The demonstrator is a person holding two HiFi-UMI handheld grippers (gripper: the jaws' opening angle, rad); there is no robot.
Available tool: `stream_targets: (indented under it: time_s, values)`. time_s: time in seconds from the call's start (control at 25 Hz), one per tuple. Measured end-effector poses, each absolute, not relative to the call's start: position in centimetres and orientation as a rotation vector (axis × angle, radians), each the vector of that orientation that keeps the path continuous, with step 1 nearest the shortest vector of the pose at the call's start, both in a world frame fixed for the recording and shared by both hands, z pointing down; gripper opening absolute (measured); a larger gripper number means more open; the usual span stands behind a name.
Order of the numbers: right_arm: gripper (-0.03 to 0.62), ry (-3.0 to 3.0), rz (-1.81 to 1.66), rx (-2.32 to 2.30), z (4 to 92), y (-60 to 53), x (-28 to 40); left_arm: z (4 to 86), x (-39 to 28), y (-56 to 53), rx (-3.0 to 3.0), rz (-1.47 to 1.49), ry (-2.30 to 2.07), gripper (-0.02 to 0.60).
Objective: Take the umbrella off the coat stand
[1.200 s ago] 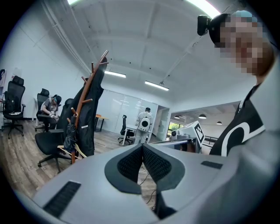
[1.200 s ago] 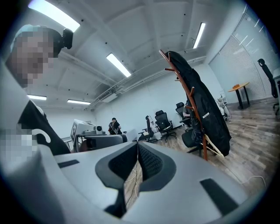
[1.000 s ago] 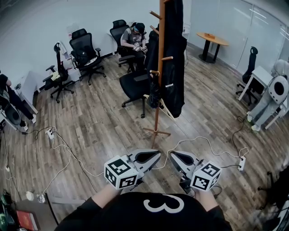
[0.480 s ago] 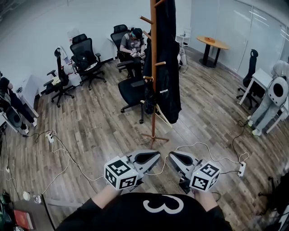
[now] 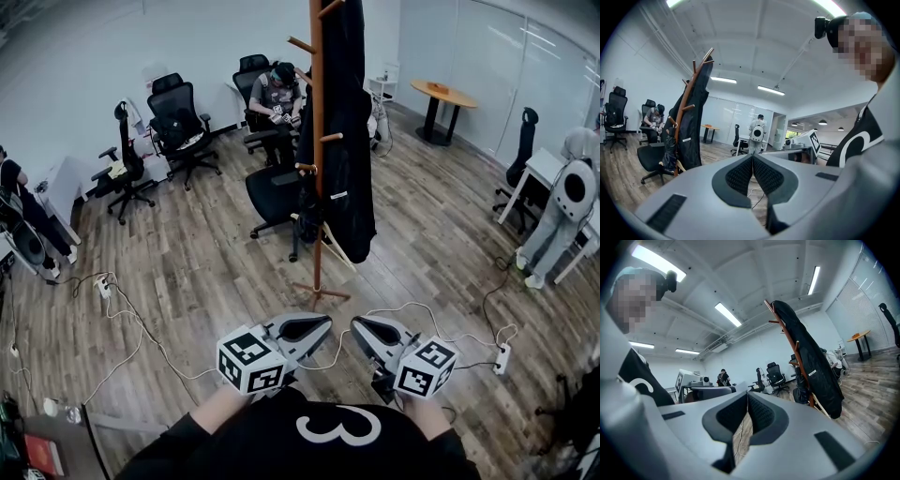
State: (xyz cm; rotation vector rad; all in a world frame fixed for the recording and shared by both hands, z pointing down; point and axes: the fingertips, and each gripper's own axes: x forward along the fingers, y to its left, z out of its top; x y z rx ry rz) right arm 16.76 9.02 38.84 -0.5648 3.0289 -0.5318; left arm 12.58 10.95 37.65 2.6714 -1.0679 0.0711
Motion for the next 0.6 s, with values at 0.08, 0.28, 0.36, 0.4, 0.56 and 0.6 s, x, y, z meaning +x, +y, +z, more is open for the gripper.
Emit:
stream_targets:
  time_s: [0.08, 0.28, 0.36, 0.4, 0.56, 0.6]
  values:
    - [0.026, 3.033, -0.531, -0.567, 38.8, 8.3, 16.2, 37.6, 11.9, 10.3, 2.665, 0.057, -1.072, 0.017]
    - [0.026, 3.046, -0.542, -0.568, 39.3, 6.2, 14.7, 38.1, 10.3, 8.1, 2.657, 0.044, -1.071, 0.017]
    - [0.026, 3.044, -0.542, -0.580, 39.2, 5.0, 14.3, 38.1, 9.8, 6.9, 2.657, 0.037, -1.061, 0.017]
    - [0.026, 3.041, -0.544, -0.589, 39.1, 4.4, 14.1, 38.1, 9.6, 6.3, 2.657, 0.036, -1.055, 0.017]
    - [0.026, 3.037, -0.558, -0.611, 39.3, 1.8, 12.7, 38.1, 8.2, 3.5, 2.658, 0.039, -1.036, 0.017]
    - [0.026, 3.037, -0.561, -0.616, 39.4, 1.1, 12.4, 38.1, 7.8, 2.7, 2.659, 0.039, -1.032, 0.017]
